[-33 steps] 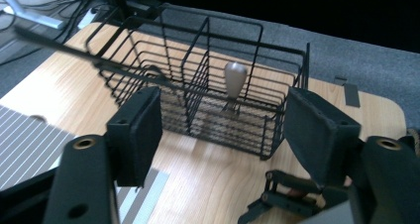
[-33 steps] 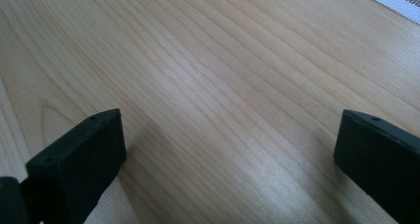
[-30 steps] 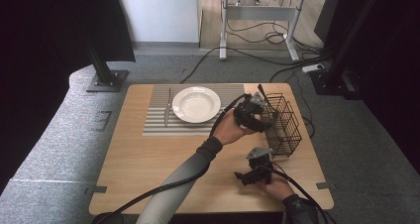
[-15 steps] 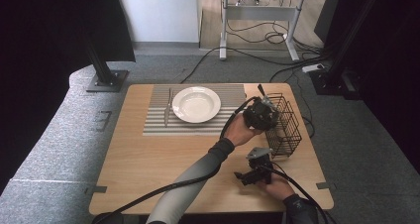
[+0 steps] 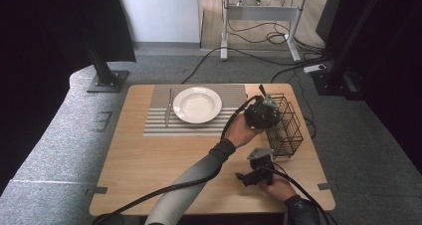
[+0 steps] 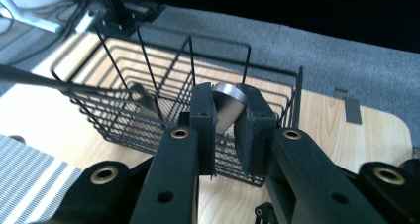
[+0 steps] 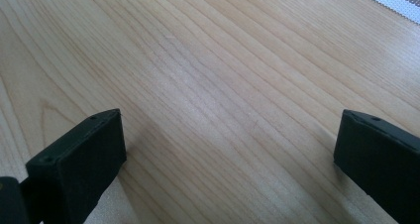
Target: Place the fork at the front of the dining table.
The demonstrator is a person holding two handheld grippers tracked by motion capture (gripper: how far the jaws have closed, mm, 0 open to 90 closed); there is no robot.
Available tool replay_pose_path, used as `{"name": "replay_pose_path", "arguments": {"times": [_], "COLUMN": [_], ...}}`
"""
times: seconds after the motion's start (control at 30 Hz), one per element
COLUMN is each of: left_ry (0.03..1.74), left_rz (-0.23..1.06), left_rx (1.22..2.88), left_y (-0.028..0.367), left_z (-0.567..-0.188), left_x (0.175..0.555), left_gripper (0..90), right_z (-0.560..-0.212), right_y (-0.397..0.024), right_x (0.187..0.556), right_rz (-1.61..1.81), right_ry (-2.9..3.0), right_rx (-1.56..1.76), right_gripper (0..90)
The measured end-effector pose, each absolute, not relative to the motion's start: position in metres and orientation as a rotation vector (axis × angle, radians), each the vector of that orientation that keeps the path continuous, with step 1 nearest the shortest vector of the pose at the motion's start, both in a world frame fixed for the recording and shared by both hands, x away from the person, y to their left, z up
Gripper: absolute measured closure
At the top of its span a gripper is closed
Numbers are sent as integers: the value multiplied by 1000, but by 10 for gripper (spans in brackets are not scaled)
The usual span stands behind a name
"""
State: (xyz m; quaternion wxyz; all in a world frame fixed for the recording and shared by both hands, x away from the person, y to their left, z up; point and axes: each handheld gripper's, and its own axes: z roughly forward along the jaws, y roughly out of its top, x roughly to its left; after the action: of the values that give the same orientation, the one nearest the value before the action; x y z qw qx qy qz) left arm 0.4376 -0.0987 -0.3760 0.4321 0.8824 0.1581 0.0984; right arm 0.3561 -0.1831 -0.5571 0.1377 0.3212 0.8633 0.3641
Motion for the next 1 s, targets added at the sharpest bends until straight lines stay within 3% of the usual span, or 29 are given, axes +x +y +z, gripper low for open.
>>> {"name": "replay_pose_path", "arguments": {"times": [0.67,1.0], "left_ry": [316,323], "left_rz": [303,323], "left_rx": [2122,2157], "left_y": [-63,-31], "left_z": [-304,-300], "left_x": [419,413], "left_gripper": [806,858], "right_z": [-557,-557], "right_y": [-183,-183], "right_x": [356,355], "right_rz": [1054,1055], "right_ry": [2496,2496], "right_rx": [940,943], "right_gripper": [0,0]}}
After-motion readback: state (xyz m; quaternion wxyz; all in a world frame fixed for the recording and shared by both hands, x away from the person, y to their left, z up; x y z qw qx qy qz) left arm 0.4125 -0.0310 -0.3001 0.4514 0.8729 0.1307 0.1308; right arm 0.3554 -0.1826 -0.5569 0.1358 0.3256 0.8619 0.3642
